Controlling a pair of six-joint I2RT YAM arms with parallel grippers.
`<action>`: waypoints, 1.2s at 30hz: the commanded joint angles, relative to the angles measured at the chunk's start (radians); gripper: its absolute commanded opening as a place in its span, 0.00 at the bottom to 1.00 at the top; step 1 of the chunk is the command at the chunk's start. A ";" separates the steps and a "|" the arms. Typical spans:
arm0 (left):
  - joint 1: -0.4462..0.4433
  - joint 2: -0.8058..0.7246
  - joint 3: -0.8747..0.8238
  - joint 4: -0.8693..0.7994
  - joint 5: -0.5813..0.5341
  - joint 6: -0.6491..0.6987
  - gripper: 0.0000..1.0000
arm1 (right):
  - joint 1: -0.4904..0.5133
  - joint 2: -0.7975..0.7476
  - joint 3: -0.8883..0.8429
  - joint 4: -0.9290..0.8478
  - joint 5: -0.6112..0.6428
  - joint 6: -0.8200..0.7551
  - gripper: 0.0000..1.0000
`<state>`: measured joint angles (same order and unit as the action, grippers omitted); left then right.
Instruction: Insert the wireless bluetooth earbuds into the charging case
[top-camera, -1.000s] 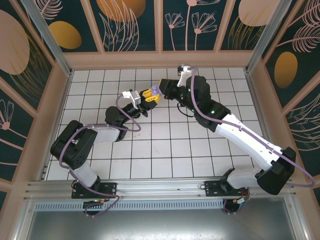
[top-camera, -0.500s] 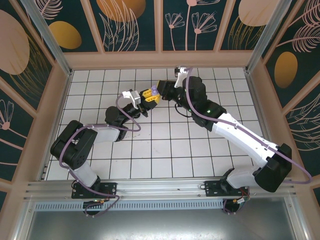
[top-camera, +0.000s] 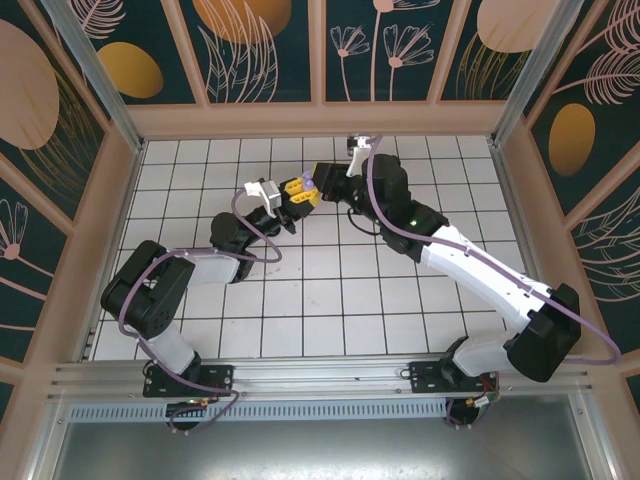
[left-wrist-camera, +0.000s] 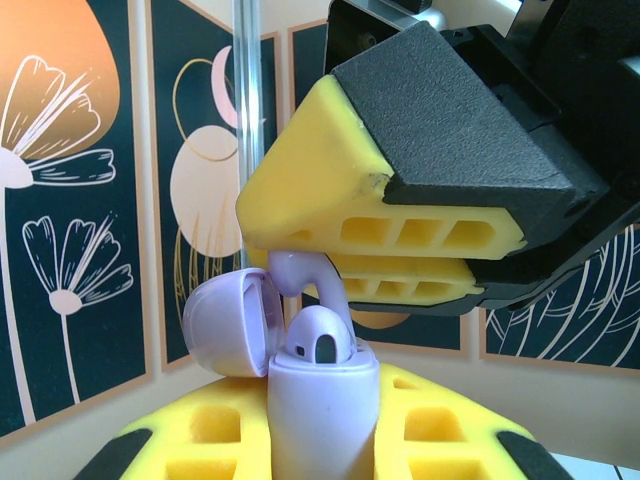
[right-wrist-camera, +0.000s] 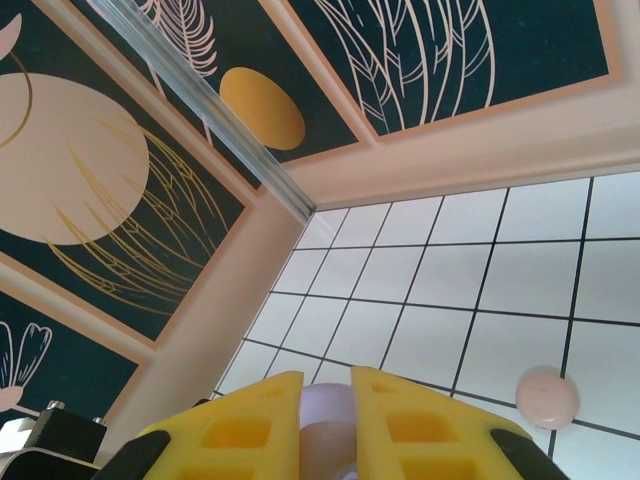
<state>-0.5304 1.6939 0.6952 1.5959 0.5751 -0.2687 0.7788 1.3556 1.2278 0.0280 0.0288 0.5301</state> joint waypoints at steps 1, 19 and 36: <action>-0.007 -0.002 0.017 0.165 0.019 -0.021 0.00 | 0.005 0.013 -0.017 0.034 0.007 0.002 0.18; -0.007 0.007 0.029 0.183 -0.002 -0.032 0.00 | 0.031 -0.036 -0.133 0.117 -0.067 -0.077 0.17; -0.007 0.013 0.032 0.188 -0.011 -0.033 0.00 | 0.043 -0.037 -0.139 0.116 -0.084 -0.093 0.18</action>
<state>-0.5304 1.7050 0.6952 1.5829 0.5755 -0.2832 0.7837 1.3266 1.1110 0.1799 0.0284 0.4507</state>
